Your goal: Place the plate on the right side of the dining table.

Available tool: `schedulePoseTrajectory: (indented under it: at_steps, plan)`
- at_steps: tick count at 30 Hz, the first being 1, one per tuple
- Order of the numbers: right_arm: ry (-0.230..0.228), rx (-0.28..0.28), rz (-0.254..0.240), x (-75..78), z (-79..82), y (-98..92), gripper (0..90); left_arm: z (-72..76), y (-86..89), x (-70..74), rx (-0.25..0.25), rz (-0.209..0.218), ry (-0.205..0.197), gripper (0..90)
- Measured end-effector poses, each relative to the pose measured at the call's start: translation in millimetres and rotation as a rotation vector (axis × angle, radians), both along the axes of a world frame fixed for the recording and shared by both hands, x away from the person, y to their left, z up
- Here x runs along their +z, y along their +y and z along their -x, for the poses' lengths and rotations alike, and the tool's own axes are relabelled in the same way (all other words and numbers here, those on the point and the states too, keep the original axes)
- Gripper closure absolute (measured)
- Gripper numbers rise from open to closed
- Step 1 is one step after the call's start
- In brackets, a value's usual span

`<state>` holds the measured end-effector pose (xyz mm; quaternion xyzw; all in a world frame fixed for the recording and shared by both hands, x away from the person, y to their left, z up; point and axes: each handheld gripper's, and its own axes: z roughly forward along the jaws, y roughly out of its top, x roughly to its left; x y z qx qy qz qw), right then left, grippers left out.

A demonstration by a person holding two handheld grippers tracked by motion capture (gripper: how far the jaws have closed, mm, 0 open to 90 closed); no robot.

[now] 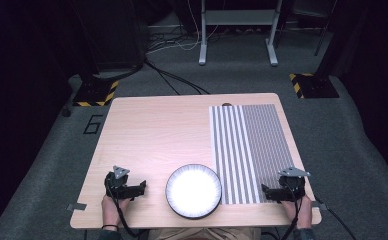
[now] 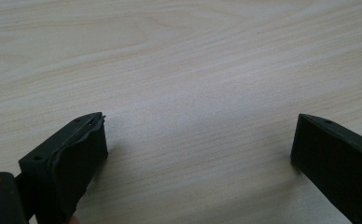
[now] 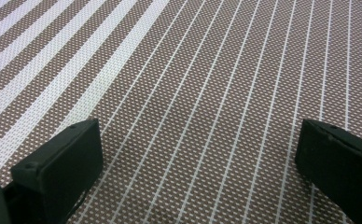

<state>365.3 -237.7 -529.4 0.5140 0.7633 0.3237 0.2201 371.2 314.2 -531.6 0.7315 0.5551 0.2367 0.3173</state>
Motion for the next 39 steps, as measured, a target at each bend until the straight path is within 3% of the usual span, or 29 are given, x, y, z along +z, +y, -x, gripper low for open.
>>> schedulePoseTrajectory:
  at_steps: [19, 26, 39]
  plan:
    - [-0.004, -0.009, -0.005, 0.5, -0.5, -0.9, 0.0, 0.7, -0.1, 0.2, -0.007, -0.004, 0.01, 0.6]
    - [-0.011, -0.018, -0.047, 4.4, 1.8, -2.3, 0.0, 4.7, 0.8, 2.1, -0.003, 0.013, -0.002, 0.6]
    - [-0.042, 0.052, -0.065, 23.2, 8.5, 18.7, 0.0, 12.1, -8.9, 12.6, -0.043, 0.034, -0.026, 0.9]
